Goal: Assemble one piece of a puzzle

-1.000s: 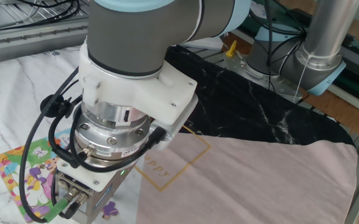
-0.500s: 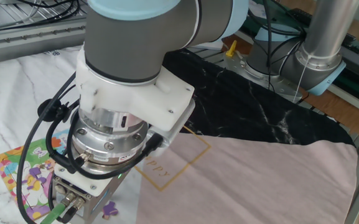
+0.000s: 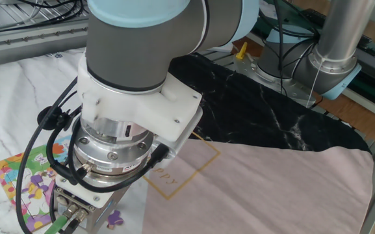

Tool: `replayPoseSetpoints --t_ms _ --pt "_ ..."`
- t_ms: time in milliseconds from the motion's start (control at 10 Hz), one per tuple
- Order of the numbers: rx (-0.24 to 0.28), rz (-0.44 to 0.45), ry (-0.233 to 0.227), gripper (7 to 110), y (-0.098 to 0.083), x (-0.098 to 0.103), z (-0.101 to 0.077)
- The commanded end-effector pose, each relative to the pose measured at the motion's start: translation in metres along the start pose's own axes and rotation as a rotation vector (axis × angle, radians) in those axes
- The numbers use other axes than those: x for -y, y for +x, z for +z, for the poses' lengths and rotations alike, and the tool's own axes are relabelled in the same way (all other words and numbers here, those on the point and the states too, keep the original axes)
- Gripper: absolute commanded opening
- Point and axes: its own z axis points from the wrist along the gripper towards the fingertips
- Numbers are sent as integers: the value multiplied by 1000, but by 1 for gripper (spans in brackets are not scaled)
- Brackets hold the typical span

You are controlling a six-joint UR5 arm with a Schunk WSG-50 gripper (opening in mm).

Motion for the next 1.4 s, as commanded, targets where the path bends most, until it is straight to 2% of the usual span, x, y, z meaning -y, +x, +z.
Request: replayPoseSetpoints --t_ms 0,800,1300 --pt "13 -4 -1 44 -2 0 -1" --pt "18 -25 -11 44 -3 -5 0" --pt "13 -26 1 44 -3 -2 3"
